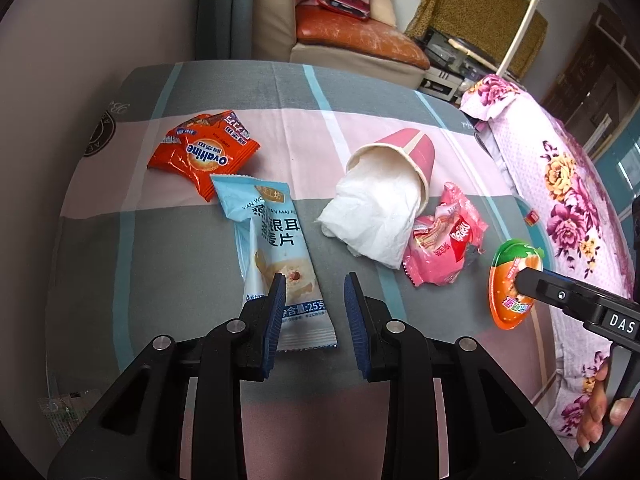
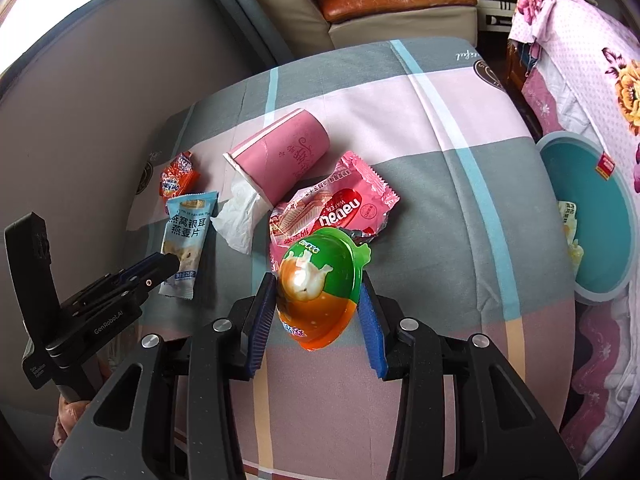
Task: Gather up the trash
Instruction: 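Carry the egg toy and blue packet over the teal bin and open both tools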
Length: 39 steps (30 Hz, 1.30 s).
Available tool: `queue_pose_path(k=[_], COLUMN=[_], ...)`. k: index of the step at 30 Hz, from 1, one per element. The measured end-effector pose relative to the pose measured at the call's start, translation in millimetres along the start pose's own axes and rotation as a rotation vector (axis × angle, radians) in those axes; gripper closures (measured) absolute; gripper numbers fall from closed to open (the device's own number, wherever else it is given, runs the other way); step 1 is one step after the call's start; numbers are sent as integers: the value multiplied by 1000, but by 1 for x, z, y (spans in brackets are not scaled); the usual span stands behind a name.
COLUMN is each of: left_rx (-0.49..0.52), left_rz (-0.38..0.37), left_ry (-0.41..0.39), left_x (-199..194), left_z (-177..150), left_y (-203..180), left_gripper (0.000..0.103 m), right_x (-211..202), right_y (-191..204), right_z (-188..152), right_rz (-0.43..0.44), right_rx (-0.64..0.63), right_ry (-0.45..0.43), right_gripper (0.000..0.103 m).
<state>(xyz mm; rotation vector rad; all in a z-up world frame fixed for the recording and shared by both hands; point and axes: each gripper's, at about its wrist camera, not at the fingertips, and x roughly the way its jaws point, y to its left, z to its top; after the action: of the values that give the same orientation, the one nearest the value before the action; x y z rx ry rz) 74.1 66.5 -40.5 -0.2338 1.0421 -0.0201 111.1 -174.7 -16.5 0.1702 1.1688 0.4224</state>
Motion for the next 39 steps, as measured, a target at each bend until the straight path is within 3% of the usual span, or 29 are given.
queue_pose_path(k=[2, 4, 6, 12, 16, 18, 23, 28, 33, 39], left_rx=[-32, -79, -98, -77, -40, -31, -15, -6, -67, -28], left_rz=[16, 16, 48, 88, 120, 114, 147, 179, 126, 32], left_ry=[11, 6, -12, -26, -17, 27, 46, 65, 48, 17], left_x=[4, 7, 5, 1, 6, 19, 37, 44, 31, 4], left_z=[-3, -3, -2, 4, 9, 12, 14, 12, 8, 1], left_y=[8, 20, 28, 29, 30, 31, 30, 30, 33, 1], left_gripper=[66, 38, 26, 24, 10, 10, 11, 55, 67, 67], right_x=[-1, -2, -2, 7, 14, 16, 20, 19, 20, 12], right_y=[-3, -6, -7, -4, -5, -5, -7, -12, -19, -28], right_z=[-2, -3, -3, -4, -3, -2, -2, 0, 1, 3], right_rz=[-2, -3, -3, 2, -2, 1, -4, -6, 3, 24], right_rx=[5, 8, 10, 10, 16, 23, 32, 44, 59, 80], right_ry=[0, 0, 0, 16, 30, 36, 42, 37, 34, 9], right_gripper=[65, 65, 65, 64, 64, 64, 64, 64, 64, 64])
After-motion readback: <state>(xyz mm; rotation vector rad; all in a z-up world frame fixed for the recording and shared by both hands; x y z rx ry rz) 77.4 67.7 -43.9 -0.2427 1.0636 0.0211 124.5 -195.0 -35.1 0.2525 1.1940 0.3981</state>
